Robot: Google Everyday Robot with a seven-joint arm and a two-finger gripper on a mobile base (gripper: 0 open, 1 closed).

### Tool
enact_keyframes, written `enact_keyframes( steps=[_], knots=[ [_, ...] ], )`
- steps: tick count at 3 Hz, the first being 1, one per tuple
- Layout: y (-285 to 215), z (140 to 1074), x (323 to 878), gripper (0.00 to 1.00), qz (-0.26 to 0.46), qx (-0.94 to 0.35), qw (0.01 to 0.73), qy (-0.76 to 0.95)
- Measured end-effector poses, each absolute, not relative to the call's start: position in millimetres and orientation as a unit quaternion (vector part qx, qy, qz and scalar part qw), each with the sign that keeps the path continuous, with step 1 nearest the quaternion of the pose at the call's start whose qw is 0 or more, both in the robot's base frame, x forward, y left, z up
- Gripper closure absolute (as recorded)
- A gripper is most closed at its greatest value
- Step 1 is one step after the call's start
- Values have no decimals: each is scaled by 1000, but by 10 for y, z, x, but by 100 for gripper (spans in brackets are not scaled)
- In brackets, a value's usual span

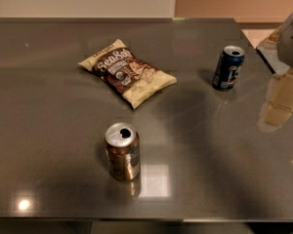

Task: Pick orange can

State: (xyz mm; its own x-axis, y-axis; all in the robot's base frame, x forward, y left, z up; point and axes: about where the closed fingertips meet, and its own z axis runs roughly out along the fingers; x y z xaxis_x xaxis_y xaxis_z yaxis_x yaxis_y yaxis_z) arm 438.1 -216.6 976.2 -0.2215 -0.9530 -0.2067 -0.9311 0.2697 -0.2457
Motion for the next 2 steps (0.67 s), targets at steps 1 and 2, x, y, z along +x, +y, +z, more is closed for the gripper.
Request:
enact_keyframes(
  steps=[1, 2],
  knots=[
    [-2166, 9762, 4381, 0, -34, -603, 159, 781],
    [-2030, 9778, 4318, 0, -12, -614, 178, 769]
  ],
)
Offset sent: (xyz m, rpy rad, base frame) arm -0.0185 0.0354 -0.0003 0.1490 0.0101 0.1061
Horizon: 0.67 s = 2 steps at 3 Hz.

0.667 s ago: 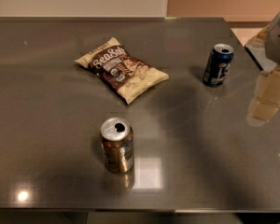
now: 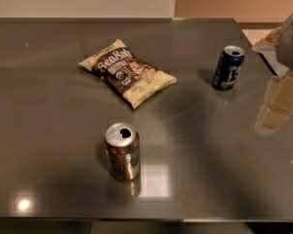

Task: Pick orange can

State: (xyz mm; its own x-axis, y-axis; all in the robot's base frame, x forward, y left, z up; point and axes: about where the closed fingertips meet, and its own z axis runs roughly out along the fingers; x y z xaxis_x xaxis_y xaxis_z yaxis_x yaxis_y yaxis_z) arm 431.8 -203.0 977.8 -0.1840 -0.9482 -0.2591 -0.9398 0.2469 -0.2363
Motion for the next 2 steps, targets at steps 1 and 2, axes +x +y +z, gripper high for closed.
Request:
enact_keyframes(
  steps=[1, 2],
  knots=[
    [-1735, 9748, 4197, 0, 33, -634, 211, 743],
    [-1387, 9684, 4086, 0, 77, -647, 242, 719]
  ],
)
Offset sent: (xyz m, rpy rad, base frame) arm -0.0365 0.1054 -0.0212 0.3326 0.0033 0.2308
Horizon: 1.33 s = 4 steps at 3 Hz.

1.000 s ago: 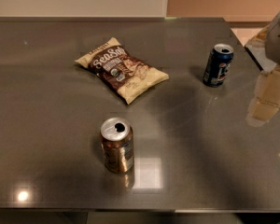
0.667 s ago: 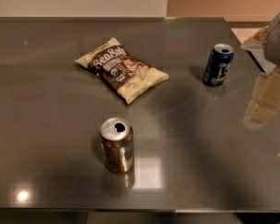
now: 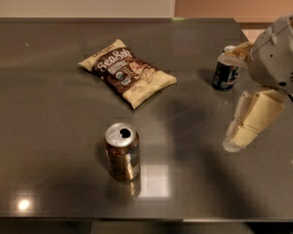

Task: Pick orange can

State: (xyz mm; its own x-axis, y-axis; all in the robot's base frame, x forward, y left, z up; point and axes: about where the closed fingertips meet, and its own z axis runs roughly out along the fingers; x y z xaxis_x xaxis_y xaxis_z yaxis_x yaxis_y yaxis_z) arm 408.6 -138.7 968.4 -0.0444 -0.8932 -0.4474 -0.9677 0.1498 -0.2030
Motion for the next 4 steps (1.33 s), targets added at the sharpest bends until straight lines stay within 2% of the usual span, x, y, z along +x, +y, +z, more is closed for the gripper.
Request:
enact_keyframes(
  steps=[4],
  knots=[
    [-110, 9158, 3876, 0, 223, -663, 304, 647]
  ],
)
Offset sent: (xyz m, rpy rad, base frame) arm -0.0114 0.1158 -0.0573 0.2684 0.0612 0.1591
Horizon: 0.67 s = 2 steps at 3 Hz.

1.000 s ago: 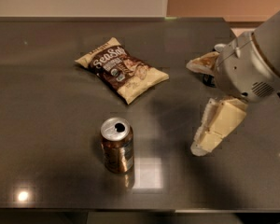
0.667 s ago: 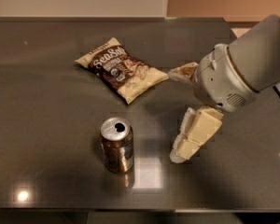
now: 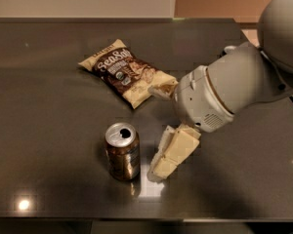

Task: Pick orange can

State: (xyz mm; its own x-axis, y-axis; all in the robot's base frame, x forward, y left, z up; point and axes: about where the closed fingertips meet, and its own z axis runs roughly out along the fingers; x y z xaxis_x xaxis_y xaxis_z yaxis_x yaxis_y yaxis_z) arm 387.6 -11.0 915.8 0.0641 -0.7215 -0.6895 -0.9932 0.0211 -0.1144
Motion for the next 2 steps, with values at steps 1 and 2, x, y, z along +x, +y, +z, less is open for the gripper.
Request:
enact_keyframes(
  steps=[1, 2],
  knots=[
    [76, 9056, 3794, 0, 247, -665, 310, 633],
    [213, 8957, 3750, 0, 264, -667, 313, 622]
  ],
)
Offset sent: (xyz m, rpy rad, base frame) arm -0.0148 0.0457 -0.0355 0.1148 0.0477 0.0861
